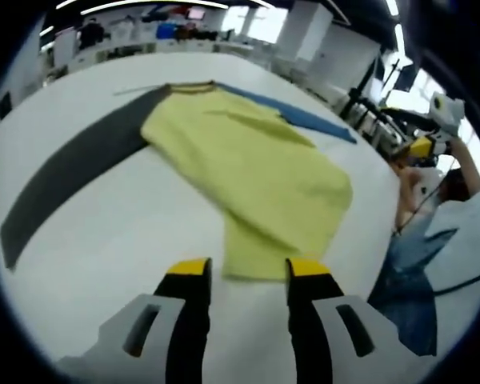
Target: Fold the garment on the visible template until the final outline fits inside the template.
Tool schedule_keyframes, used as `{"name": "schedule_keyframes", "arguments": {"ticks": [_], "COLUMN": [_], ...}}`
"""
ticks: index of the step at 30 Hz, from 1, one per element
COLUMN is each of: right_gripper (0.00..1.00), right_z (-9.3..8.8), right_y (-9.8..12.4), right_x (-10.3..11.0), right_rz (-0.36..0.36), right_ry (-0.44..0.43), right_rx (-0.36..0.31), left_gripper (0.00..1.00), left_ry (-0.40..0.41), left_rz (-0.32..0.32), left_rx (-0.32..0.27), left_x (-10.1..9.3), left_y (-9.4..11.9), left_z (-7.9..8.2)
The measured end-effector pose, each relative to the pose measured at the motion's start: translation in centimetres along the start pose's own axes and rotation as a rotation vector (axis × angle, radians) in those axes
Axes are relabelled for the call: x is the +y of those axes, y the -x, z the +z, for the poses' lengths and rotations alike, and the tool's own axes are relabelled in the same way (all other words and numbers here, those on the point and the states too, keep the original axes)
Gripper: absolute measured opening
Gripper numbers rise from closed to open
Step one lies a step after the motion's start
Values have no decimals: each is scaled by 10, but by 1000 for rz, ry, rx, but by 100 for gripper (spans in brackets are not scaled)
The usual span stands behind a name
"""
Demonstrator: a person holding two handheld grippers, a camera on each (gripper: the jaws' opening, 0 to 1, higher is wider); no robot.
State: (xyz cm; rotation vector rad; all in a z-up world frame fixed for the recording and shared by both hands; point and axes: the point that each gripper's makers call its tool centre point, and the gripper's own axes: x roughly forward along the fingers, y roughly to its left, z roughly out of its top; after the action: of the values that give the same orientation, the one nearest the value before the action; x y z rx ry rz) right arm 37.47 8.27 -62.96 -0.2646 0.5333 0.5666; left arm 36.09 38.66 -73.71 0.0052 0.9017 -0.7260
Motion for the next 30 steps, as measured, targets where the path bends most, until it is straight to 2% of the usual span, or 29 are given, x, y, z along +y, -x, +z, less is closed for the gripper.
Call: {"name": "schedule_keyframes", "arguments": {"ticks": [12, 30], "right_gripper": [98, 97], "right_z": [1, 8], "right_y": [-4, -6], "right_x": [1, -2], "right_rz": [4, -1], "right_ry": [-1, 4], "right_rx": [3, -4], "left_gripper": [29, 21], "left_ry": [27, 42], "left_rz": [12, 4], "left_rx": [5, 52], "left_x": [6, 10], "left_y": [-8, -15], "left_z": [1, -7]}}
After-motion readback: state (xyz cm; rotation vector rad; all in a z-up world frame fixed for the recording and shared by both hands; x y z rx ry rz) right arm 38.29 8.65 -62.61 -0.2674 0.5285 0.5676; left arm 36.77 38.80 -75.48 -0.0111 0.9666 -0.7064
